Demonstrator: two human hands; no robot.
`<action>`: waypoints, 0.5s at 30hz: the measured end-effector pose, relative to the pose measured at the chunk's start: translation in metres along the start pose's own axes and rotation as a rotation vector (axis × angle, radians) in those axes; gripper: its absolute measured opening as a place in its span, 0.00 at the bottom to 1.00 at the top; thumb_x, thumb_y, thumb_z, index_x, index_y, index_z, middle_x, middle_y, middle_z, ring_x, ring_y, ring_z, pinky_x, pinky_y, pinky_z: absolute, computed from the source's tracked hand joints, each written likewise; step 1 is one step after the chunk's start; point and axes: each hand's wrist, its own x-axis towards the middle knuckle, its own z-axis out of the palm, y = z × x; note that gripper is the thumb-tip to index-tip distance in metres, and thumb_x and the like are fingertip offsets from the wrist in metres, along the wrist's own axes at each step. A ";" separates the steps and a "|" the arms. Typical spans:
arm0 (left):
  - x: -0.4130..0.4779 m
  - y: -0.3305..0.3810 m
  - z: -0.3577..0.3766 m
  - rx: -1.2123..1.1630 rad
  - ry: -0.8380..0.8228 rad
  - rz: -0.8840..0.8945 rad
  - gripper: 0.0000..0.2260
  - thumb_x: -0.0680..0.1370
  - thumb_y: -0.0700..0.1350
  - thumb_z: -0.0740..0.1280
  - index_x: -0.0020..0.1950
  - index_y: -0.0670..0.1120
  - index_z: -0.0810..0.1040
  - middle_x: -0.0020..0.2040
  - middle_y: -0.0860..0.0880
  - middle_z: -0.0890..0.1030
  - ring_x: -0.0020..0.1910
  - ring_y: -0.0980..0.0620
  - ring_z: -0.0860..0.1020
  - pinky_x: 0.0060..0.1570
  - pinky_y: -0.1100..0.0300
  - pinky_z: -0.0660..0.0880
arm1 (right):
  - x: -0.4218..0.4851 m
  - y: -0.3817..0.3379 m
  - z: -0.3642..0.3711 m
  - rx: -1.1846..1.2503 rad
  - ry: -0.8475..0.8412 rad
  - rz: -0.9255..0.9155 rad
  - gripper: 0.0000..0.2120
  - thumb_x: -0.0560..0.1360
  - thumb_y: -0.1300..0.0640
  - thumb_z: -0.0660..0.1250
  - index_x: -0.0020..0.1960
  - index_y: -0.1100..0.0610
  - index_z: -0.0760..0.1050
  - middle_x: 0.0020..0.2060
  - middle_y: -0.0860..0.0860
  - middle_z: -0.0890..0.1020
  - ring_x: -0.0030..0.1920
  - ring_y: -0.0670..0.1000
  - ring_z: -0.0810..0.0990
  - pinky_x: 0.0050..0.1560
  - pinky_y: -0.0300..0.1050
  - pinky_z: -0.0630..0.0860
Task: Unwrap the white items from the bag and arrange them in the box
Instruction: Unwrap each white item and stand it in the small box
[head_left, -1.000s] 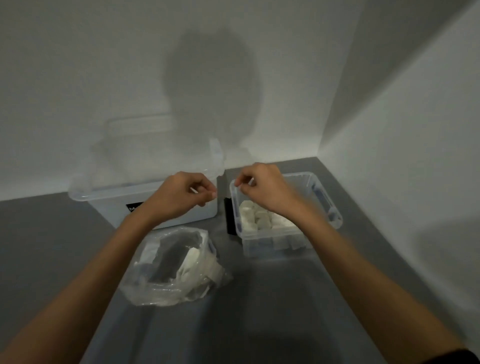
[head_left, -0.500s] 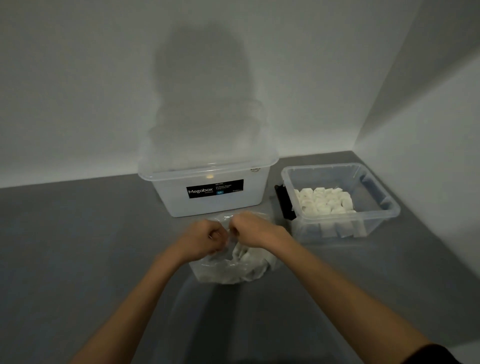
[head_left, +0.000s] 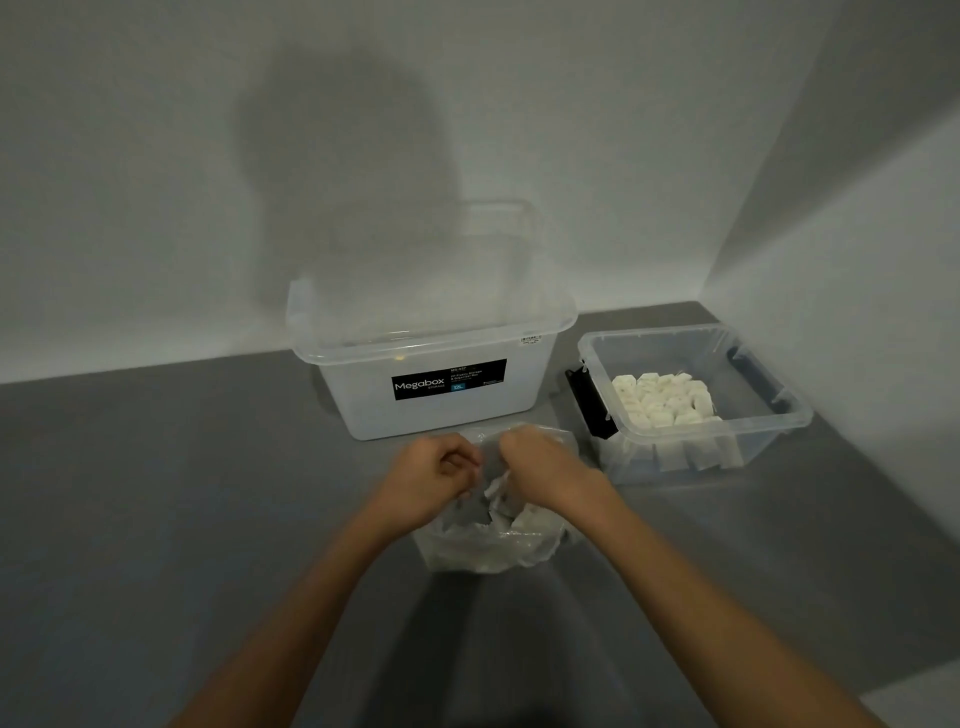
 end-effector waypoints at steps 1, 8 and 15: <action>-0.001 0.002 -0.001 -0.055 0.023 0.005 0.07 0.75 0.33 0.67 0.51 0.40 0.80 0.42 0.44 0.83 0.41 0.47 0.82 0.45 0.57 0.81 | -0.004 0.002 -0.002 0.074 0.062 0.019 0.08 0.73 0.64 0.66 0.51 0.62 0.78 0.50 0.57 0.79 0.53 0.57 0.79 0.50 0.47 0.75; -0.010 0.017 -0.003 -0.354 0.227 -0.017 0.09 0.77 0.43 0.68 0.55 0.44 0.79 0.49 0.47 0.82 0.49 0.53 0.81 0.46 0.62 0.81 | -0.037 0.009 -0.010 1.079 0.280 0.267 0.03 0.73 0.64 0.67 0.42 0.57 0.77 0.32 0.52 0.80 0.23 0.45 0.73 0.21 0.34 0.66; -0.013 0.025 0.013 -0.414 0.130 -0.036 0.14 0.73 0.45 0.73 0.57 0.48 0.77 0.50 0.48 0.82 0.47 0.53 0.82 0.41 0.63 0.79 | -0.049 0.003 0.004 1.463 0.260 0.293 0.05 0.72 0.63 0.72 0.47 0.62 0.78 0.29 0.52 0.78 0.23 0.45 0.70 0.21 0.35 0.63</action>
